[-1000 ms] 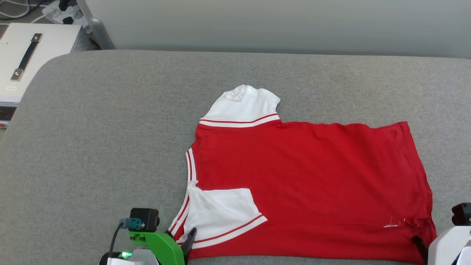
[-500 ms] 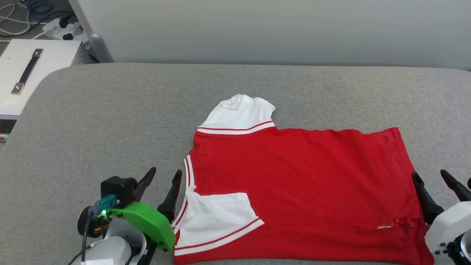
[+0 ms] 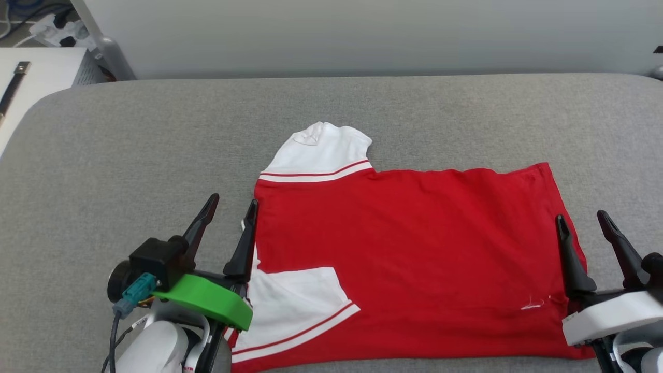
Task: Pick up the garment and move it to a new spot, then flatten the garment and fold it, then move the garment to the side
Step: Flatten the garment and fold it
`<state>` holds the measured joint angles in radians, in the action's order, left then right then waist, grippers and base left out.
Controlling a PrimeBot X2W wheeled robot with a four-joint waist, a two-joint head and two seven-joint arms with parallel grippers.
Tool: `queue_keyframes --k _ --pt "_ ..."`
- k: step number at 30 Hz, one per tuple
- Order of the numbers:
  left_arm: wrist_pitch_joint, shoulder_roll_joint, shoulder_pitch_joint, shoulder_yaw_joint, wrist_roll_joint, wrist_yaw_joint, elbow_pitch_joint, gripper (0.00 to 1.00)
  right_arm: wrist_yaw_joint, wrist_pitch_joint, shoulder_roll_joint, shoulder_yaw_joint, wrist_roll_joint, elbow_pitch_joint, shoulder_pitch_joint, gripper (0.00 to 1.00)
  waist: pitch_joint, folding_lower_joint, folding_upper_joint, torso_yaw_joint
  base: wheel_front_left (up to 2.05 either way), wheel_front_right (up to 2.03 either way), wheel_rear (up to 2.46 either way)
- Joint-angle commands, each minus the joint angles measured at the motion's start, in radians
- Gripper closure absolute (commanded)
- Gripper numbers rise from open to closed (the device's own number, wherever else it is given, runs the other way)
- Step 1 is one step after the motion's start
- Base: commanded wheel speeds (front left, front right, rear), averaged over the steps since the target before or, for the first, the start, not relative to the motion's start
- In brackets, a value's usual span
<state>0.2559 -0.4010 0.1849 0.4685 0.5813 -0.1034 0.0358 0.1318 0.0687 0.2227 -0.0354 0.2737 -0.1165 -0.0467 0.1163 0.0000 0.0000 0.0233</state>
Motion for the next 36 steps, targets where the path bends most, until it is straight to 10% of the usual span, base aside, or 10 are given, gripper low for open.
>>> queue_keyframes --k 1,10,23,36 --pt "0.006 0.011 0.005 -0.022 -0.025 0.023 0.015 0.0 -0.001 0.021 -0.008 0.007 -0.016 0.001 0.031 0.0 0.045 0.0 0.0 -0.041 0.0 0.0 0.0" --pt "-0.119 -0.044 0.245 -0.005 -0.072 0.148 0.172 0.0 -0.001 0.061 -0.052 0.03 -0.061 -0.023 0.099 0.0 0.182 0.0 0.0 -0.125 0.0 0.0 0.0" --pt "-0.807 -0.144 0.809 0.21 0.088 0.234 0.393 0.0 -0.001 0.083 -0.09 0.061 -0.081 -0.066 0.201 0.0 0.356 0.0 0.0 -0.217 0.0 0.0 0.0" --pt "-0.867 -0.206 0.974 0.367 0.172 0.234 0.592 0.0 -0.001 0.119 -0.1 0.079 -0.076 -0.014 0.233 0.0 0.409 0.0 0.0 -0.259 0.0 0.0 0.0"
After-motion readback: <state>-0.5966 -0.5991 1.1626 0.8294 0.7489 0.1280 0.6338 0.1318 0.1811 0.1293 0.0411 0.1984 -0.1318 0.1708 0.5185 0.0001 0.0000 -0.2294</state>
